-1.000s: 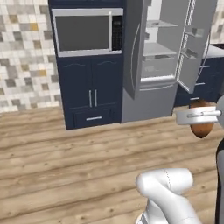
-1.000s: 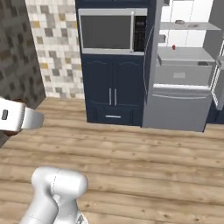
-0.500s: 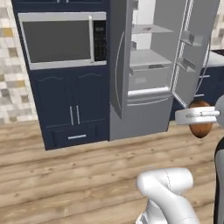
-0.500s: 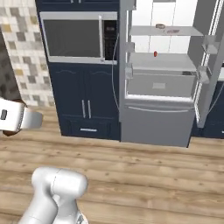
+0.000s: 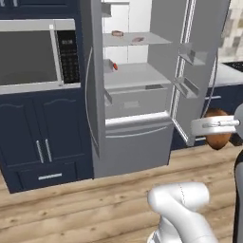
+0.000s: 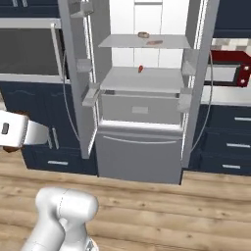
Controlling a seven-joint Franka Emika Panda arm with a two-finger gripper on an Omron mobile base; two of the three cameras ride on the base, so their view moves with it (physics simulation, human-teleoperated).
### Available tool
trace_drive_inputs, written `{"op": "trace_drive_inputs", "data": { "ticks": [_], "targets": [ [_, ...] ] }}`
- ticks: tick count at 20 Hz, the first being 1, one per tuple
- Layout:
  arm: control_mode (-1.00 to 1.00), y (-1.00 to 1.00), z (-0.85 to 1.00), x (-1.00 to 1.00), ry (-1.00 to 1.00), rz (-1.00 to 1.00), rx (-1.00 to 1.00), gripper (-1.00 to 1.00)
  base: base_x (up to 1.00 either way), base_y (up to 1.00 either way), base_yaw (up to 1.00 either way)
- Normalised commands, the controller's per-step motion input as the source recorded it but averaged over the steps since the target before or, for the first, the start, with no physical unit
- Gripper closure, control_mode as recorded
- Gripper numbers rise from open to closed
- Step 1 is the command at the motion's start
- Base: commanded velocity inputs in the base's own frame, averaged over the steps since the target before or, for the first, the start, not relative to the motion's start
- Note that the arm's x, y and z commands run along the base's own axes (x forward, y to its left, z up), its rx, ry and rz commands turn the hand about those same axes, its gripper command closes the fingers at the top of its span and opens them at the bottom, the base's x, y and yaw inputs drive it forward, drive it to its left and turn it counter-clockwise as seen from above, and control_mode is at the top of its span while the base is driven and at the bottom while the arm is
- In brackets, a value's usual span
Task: Transport the steak and potato to the fridge. Place the steak on the rack containing meat and place the potato on the rack containing the vegetable, ensuring meats and vegetables are on different racks.
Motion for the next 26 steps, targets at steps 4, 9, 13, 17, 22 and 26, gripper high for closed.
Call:
{"op": "trace_drive_inputs", "data": {
  "ticks": [4, 9, 13, 17, 22, 26],
  "targets": [
    [1.0, 0.0, 0.0, 0.0, 0.0, 0.0, 0.0, 1.0, 1.0, -0.25, -0.01],
    [1.0, 0.0, 0.0, 0.0, 0.0, 0.0, 0.0, 1.0, 1.0, 0.12, -0.05],
    [1.0, 0.0, 0.0, 0.0, 0.0, 0.0, 0.0, 1.0, 0.94, -0.29, 0.0],
    [1.0, 0.0, 0.0, 0.0, 0.0, 0.0, 0.0, 1.0, 0.71, -0.39, 0.0],
    [1.0, 0.0, 0.0, 0.0, 0.0, 0.0, 0.0, 1.0, 0.67, 0.0, 0.0],
    [1.0, 0.0, 0.0, 0.0, 0.0, 0.0, 0.0, 1.0, 0.94, -0.06, 0.01]
  ]
}}
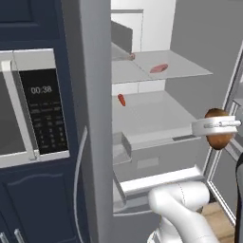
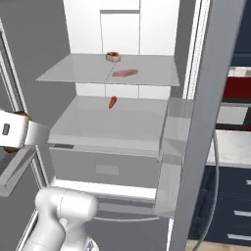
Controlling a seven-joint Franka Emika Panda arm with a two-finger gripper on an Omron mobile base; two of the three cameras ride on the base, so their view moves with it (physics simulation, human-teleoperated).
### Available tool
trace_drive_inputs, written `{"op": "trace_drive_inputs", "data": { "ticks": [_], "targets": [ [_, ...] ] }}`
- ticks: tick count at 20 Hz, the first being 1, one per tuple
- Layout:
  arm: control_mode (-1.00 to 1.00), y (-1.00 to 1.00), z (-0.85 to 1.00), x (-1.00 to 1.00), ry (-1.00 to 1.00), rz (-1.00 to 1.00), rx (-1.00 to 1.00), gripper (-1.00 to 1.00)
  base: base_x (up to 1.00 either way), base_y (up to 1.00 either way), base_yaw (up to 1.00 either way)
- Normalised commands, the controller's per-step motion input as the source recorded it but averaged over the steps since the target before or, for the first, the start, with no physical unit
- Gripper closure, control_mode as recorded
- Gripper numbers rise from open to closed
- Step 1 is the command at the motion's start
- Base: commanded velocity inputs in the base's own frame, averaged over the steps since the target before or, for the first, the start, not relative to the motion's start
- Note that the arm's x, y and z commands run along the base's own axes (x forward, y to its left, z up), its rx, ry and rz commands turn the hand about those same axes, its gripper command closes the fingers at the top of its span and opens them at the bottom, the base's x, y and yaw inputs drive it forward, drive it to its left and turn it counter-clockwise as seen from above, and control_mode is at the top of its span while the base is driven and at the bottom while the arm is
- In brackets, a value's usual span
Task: Transport the steak and potato to the fridge. Place the steak on the rack containing meat and place the potato on the rack containing the vegetable, ensuring meats and vegetables are on different racks.
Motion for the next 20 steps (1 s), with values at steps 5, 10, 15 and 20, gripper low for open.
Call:
{"op": "trace_drive_inputs", "data": {
  "ticks": [5, 10, 15, 20],
  "targets": [
    [1.0, 0.0, 0.0, 0.0, 0.0, 0.0, 0.0, 1.0, 0.94, -0.57, 0.19],
    [1.0, 0.0, 0.0, 0.0, 0.0, 0.0, 0.0, 1.0, 1.0, -0.26, 0.17],
    [1.0, 0.0, 0.0, 0.0, 0.0, 0.0, 0.0, 1.0, 0.98, 0.0, 0.09],
    [1.0, 0.0, 0.0, 0.0, 0.0, 0.0, 0.0, 1.0, 0.61, 0.0, 0.0]
  ]
}}
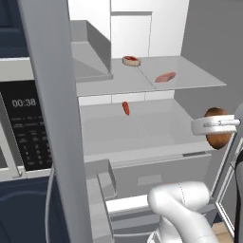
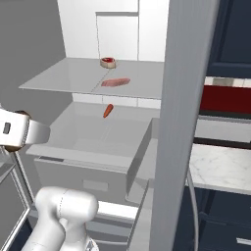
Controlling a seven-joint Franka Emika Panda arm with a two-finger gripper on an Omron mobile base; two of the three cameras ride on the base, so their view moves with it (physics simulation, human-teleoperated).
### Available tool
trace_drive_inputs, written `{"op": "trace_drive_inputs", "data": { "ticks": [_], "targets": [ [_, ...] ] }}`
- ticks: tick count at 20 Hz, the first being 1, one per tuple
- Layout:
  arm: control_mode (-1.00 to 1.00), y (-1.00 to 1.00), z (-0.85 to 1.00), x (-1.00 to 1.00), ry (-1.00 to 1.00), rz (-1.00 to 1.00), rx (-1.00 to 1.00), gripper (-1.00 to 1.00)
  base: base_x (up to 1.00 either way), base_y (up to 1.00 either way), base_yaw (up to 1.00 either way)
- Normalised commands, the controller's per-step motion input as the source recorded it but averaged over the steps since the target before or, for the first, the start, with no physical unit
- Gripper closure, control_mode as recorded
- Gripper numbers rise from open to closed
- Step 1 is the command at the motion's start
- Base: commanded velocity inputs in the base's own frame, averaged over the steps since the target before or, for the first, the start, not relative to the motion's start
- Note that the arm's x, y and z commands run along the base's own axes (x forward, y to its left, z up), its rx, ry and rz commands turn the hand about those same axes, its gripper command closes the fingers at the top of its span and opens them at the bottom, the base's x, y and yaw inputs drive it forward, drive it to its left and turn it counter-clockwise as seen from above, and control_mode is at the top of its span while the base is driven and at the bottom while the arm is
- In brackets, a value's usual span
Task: Transport the steak and potato to the fridge. Place the steak on the rack containing meat and place the potato on the rack containing the vegetable, ensuring meats and vegetables are on different racks.
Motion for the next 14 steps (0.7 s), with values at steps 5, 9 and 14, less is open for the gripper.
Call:
{"op": "trace_drive_inputs", "data": {
  "ticks": [5, 9, 14],
  "targets": [
    [-1.0, 0.0, -0.25, 0.09, 0.01, 0.0, 0.0, 1.0, 0.17, 0.0, 0.0],
    [-1.0, 0.0, -0.83, 0.44, 0.03, 0.0, 0.0, 1.0, 0.0, 0.0, 0.0],
    [-1.0, -0.05, -0.79, 0.91, 0.0, 0.0, 0.0, 1.0, 0.0, 0.0, 0.0]
  ]
}}
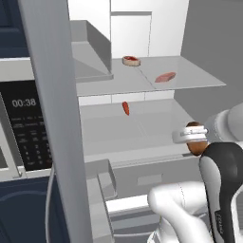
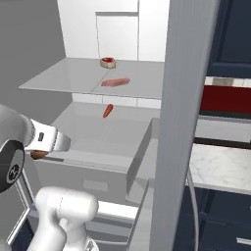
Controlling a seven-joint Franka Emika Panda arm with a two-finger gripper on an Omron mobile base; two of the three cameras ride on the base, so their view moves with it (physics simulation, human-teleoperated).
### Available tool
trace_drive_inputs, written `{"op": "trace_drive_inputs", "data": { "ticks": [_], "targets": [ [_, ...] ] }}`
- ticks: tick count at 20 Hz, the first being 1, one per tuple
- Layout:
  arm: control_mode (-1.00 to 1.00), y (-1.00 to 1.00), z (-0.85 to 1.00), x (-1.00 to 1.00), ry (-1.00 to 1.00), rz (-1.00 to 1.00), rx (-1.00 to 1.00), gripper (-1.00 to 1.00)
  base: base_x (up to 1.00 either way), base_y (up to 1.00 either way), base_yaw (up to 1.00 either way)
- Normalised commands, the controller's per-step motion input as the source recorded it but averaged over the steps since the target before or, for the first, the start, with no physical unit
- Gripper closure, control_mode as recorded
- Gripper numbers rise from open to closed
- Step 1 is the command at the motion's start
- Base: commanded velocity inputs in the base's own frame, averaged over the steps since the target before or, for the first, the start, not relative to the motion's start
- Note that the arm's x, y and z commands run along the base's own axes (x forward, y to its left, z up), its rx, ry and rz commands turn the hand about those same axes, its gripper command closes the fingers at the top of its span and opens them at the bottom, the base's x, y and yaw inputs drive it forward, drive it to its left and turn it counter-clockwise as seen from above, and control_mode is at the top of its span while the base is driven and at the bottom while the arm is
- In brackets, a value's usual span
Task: Transport the steak and potato to the fridge. Place the steak on the rack containing meat and place the potato on the rack containing the vegetable, ensuring meats and vegetables are on different racks.
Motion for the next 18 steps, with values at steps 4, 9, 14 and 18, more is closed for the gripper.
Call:
{"op": "trace_drive_inputs", "data": {
  "ticks": [4, 9, 14, 18],
  "targets": [
    [-1.0, -0.29, -0.64, 1.0, 0.01, 0.0, 0.0, 1.0, 0.0, 0.0, 0.0],
    [-1.0, -0.28, -0.41, 0.94, 0.01, 0.01, 0.01, 1.0, 0.0, 0.0, 0.0],
    [-1.0, -0.08, -0.52, 0.78, 0.08, 0.0, 0.0, 1.0, 0.0, 0.0, 0.0],
    [-1.0, 0.0, -0.67, 0.84, 0.1, 0.0, 0.0, 1.0, 0.0, 0.0, 0.0]
  ]
}}
